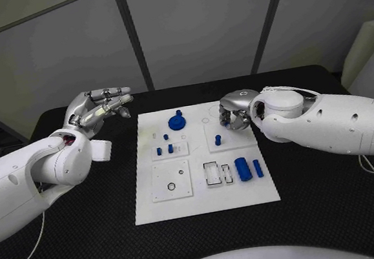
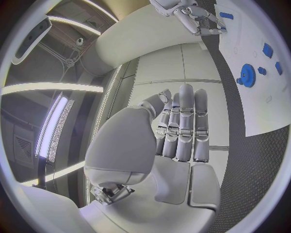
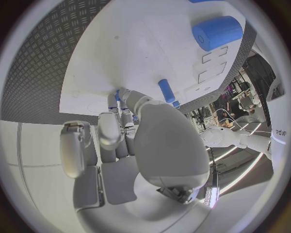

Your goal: Assemble the parts on the task board

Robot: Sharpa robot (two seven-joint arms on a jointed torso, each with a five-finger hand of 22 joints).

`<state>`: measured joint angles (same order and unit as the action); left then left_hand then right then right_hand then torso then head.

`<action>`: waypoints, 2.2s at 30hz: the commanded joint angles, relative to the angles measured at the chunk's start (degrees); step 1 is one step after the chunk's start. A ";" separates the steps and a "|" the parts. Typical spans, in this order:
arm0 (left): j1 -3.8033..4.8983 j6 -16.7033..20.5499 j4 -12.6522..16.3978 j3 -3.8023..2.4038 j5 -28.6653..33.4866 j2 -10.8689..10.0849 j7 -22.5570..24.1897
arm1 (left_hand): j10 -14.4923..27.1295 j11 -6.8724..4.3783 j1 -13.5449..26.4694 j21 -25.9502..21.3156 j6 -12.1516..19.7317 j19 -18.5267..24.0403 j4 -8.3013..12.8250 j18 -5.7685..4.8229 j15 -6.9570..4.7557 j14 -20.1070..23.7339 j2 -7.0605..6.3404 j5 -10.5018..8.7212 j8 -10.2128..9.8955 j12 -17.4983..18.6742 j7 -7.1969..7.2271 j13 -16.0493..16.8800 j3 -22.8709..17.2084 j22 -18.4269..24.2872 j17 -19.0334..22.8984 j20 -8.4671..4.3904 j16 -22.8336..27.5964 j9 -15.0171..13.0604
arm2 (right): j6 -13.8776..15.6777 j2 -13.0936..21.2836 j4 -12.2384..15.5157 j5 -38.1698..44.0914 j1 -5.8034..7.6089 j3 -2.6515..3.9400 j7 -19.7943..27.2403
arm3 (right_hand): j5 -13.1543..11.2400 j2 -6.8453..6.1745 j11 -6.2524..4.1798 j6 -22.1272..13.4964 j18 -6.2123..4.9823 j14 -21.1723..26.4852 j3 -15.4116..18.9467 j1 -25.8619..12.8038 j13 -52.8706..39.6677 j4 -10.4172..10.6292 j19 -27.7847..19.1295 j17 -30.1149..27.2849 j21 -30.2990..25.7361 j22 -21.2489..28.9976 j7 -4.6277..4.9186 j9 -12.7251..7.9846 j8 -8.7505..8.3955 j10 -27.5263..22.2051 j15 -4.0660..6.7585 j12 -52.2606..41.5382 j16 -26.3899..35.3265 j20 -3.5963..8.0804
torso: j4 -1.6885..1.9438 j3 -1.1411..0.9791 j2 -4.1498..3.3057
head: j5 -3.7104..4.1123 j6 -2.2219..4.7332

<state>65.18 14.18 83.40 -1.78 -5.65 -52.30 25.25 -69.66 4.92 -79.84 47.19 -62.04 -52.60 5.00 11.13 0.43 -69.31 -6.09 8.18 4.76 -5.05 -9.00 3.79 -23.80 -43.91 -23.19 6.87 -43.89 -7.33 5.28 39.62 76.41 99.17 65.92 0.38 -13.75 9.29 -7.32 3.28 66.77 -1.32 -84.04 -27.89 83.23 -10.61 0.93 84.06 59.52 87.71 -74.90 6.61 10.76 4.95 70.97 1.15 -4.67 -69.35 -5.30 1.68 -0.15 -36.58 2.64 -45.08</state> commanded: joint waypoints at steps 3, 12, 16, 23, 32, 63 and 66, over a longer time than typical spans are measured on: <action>0.07 -0.64 0.14 -0.07 0.39 -0.03 0.48 | 0.15 0.41 0.14 -0.21 0.05 0.44 0.18 -0.67 0.31 0.17 0.26 0.00 -0.26 0.19 -0.19 0.00 0.32 0.08 0.09 -0.01 0.29 0.07 | 1.96 0.12 0.43 3.30 -0.20 -0.13 -1.29 | 0.39 1.01 -0.61 0.98 0.93 -0.82 -0.33 0.49 -0.11 -1.82 5.11 -0.69 1.01 -13.88 -0.23 0.35 0.40 1.89 0.65 -0.21 0.27 0.77 | 0.02 -0.01 0.12 | 0.02 -0.13; 0.06 -0.51 -0.06 -0.07 0.39 0.00 0.28 | 0.26 0.45 0.06 -0.33 0.17 0.47 0.34 -0.66 0.32 0.19 0.24 -0.06 -0.38 0.25 -0.24 0.00 0.35 0.15 0.21 0.01 0.51 0.11 | 7.87 1.25 2.79 4.60 -0.35 -0.11 -0.84 | 0.57 0.68 -0.77 1.34 1.16 -0.73 -0.41 0.23 -0.06 -3.21 5.60 -1.37 1.77 -14.61 -0.37 0.52 0.26 2.49 0.81 -0.02 0.58 0.97 | -0.05 -0.03 0.12 | 0.07 -0.09; 0.06 -0.38 -0.13 -0.07 0.39 0.01 -0.06 | 0.32 0.48 0.06 -0.38 0.23 0.48 0.39 -0.66 0.34 0.19 0.23 -0.07 -0.44 0.28 -0.27 -0.01 0.37 0.18 0.25 0.02 0.60 0.13 | 10.29 2.70 5.04 4.64 -0.36 -0.07 -0.68 | 0.60 0.44 -0.71 1.24 1.28 -0.74 -0.40 -0.06 0.00 -3.65 5.84 -1.41 2.14 -14.96 -0.30 0.52 0.06 2.48 0.79 0.17 0.53 1.00 | -0.06 0.03 0.14 | 0.03 0.01; 0.05 -0.30 -0.17 -0.07 0.39 0.06 -0.25 | 0.41 0.52 0.07 -0.43 0.31 0.48 0.43 -0.66 0.36 0.18 0.24 -0.05 -0.50 0.32 -0.31 -0.01 0.38 0.21 0.30 0.04 0.68 0.16 | 12.67 5.60 10.34 3.66 -0.34 0.02 -0.59 | 0.62 0.27 -0.70 1.24 1.32 -0.80 -0.37 -0.25 0.02 -3.96 5.94 -1.24 2.29 -15.10 -0.30 0.53 -0.05 2.53 0.78 0.27 0.36 1.00 | -0.03 0.04 0.10 | -0.09 0.12; 0.04 -0.53 -0.11 -0.07 0.39 0.58 -0.25 | 0.51 0.56 0.07 -0.49 0.41 0.49 0.50 -0.66 0.39 0.17 0.21 -0.02 -0.59 0.37 -0.36 -0.02 0.41 0.24 0.36 0.06 0.79 0.19 | 13.83 5.56 16.34 0.32 -0.36 0.08 0.65 | 0.67 0.21 -0.70 1.26 1.32 -0.80 -0.42 -0.32 0.04 -4.25 5.94 -1.29 2.29 -15.10 -0.31 0.54 -0.13 2.56 0.80 0.36 0.34 1.01 | 0.14 0.14 0.09 | -0.72 0.28; 0.08 -1.03 -0.09 -0.08 0.39 1.38 -0.62 | 0.78 0.70 0.25 -0.68 0.70 0.52 0.58 -0.68 0.50 0.17 0.17 0.09 -0.79 0.50 -0.50 -0.03 0.54 0.34 0.52 0.14 1.10 0.29 | 13.41 -3.49 15.83 -2.26 -7.82 0.07 3.72 | 0.87 0.65 -0.34 0.65 1.25 -0.71 -1.12 -1.22 0.38 -5.22 5.78 -1.65 2.06 -14.88 0.01 0.44 -0.92 1.85 0.64 1.03 0.33 0.91 | 0.06 0.13 0.06 | -7.37 -1.98; 0.08 -1.03 -0.12 -0.08 0.39 1.38 -0.64 | 0.78 0.70 0.25 -0.68 0.70 0.52 0.58 -0.68 0.50 0.17 0.17 0.09 -0.79 0.50 -0.50 -0.03 0.54 0.34 0.52 0.14 1.10 0.29 | 12.79 -3.62 15.61 -2.18 -7.87 0.07 3.54 | 0.87 0.65 -0.34 0.65 1.25 -0.71 -1.12 -1.22 0.38 -5.22 5.78 -1.65 2.06 -14.88 0.01 0.44 -0.92 1.85 0.64 1.03 0.33 0.91 | -0.01 0.12 0.03 | -7.56 -2.24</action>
<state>65.18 13.78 83.23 -1.79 -5.49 -50.90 24.53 -69.22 5.36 -79.85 46.74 -61.61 -52.39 5.32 11.13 0.63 -69.12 -6.10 8.18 4.31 -4.82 -9.42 3.78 -23.48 -43.62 -22.77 7.08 -42.95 -7.09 18.60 36.12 92.06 96.65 57.99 0.41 -10.37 9.83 -6.66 3.98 67.73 -0.41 -84.04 -29.04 82.49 -10.13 -3.83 83.85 57.92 89.82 -74.90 6.35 11.22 4.21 71.67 1.54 -3.65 -69.04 -4.70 1.73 -0.02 -36.56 -4.75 -47.08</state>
